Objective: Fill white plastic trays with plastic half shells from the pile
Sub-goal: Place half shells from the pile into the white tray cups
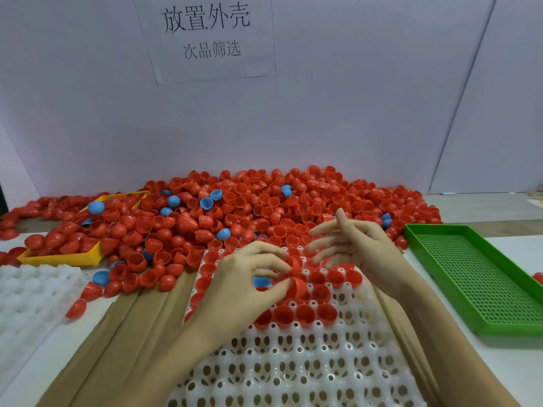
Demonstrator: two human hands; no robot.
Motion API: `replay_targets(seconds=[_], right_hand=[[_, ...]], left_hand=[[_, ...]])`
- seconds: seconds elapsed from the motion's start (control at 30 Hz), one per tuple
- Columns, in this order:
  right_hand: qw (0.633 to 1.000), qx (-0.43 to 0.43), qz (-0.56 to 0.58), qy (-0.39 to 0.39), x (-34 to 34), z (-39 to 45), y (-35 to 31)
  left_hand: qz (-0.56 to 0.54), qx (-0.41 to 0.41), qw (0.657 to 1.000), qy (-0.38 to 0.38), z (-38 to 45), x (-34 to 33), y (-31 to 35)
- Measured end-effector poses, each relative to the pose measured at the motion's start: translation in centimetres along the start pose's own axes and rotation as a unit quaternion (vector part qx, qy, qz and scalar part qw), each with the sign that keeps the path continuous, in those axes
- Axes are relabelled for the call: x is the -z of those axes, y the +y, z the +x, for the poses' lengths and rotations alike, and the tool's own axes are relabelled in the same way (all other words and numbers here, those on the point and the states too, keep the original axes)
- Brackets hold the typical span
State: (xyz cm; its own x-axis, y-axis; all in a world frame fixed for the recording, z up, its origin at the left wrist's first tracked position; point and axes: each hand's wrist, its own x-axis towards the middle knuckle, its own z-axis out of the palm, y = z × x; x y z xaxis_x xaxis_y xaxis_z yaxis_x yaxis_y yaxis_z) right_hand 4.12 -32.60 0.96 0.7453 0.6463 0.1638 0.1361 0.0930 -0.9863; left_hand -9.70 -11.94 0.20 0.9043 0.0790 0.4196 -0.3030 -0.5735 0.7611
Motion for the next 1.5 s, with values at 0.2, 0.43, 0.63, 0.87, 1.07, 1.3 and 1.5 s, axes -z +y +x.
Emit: replay_targets(seconds=[0.2,0.43,0.63,0.87,1.07,1.3,1.5], right_hand=[[0.992,0.021,0.042,0.120,1.6,0.4,0.9],[0.986,0.016,0.052,0.155,2.0,0.5,1.2],[0.983,0.032,0.067,0.166,2.5,0.6,1.5],[0.967,0.044,0.072,0.242,3.7,1.1,2.2],[0.900,0.060,-0.188,0.388,5.2,1.4,4.0],[0.856,-0.035,-0.498,0.133,6.0,1.4,6.2],[0.835,-0.045,-0.513,0.193,6.3,2.0,7.1]], left_hand=[[0.143,-0.130,0.977,-0.087,1.2,-3.6,1.5],[0.336,-0.191,0.908,-0.163,2.9,-7.2,3.0],[0.436,-0.230,0.852,-0.178,2.5,-7.9,3.9],[0.272,-0.139,0.944,-0.122,2.2,-4.1,1.8],[0.200,-0.099,0.975,0.010,1.0,1.6,-3.7],[0.167,-0.117,0.974,0.096,0.5,3.5,-6.0],[0.199,-0.146,0.965,0.089,0.3,3.4,-4.9]])
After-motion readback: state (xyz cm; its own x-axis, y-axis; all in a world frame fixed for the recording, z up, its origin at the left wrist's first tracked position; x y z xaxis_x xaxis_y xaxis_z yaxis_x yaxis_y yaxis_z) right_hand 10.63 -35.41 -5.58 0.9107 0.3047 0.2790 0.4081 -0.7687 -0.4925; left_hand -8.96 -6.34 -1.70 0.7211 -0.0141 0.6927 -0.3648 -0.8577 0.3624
